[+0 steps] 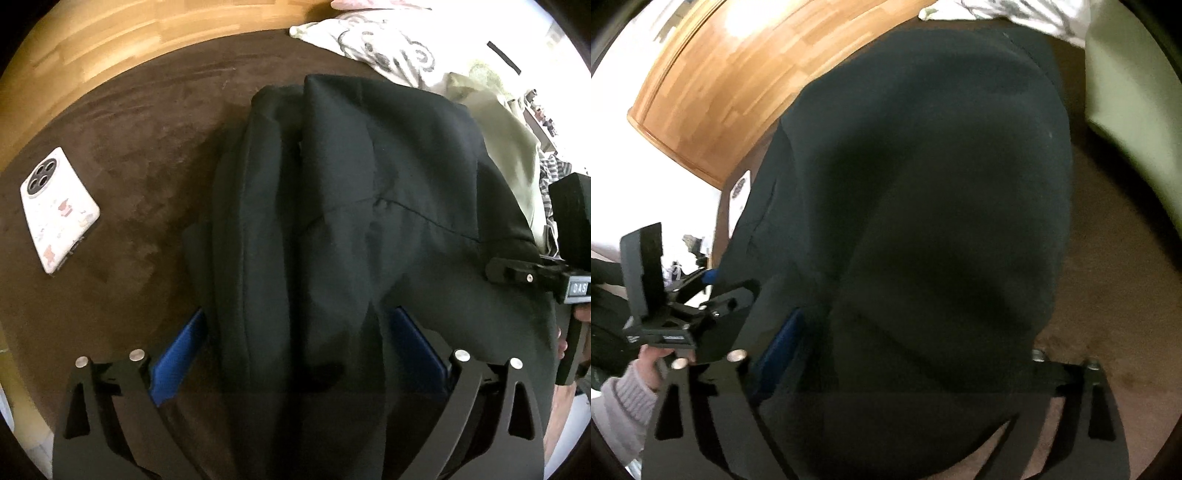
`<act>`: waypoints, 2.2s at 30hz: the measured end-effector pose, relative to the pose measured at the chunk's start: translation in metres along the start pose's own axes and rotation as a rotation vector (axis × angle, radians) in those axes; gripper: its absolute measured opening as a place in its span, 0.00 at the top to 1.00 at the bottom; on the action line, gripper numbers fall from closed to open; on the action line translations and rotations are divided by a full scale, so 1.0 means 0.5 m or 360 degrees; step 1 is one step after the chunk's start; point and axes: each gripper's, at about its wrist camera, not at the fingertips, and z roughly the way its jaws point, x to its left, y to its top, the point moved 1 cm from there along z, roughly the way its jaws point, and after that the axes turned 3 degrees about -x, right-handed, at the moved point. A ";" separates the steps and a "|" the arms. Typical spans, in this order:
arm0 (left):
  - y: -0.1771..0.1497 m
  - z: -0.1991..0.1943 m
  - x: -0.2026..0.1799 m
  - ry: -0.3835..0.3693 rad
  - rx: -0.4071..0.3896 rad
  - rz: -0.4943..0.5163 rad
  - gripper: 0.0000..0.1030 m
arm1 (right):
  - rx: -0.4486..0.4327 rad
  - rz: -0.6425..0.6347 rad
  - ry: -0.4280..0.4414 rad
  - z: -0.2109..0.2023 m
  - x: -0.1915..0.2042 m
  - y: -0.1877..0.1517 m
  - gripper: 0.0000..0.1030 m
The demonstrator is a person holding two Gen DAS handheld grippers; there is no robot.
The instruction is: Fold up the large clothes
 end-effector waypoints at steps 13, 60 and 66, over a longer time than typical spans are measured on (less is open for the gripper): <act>0.021 -0.144 -0.024 0.0118 -0.0105 -0.0064 0.06 | -0.0168 0.0094 -0.0230 -0.128 0.069 -0.007 0.06; -0.285 -0.778 -0.428 0.0211 -0.0353 0.0097 0.06 | -0.0562 -0.0124 -0.0585 -0.775 0.488 -0.411 0.06; -0.263 -0.790 -0.417 0.0203 -0.0398 0.0103 0.06 | -0.0576 -0.0114 -0.0593 -0.765 0.496 -0.403 0.06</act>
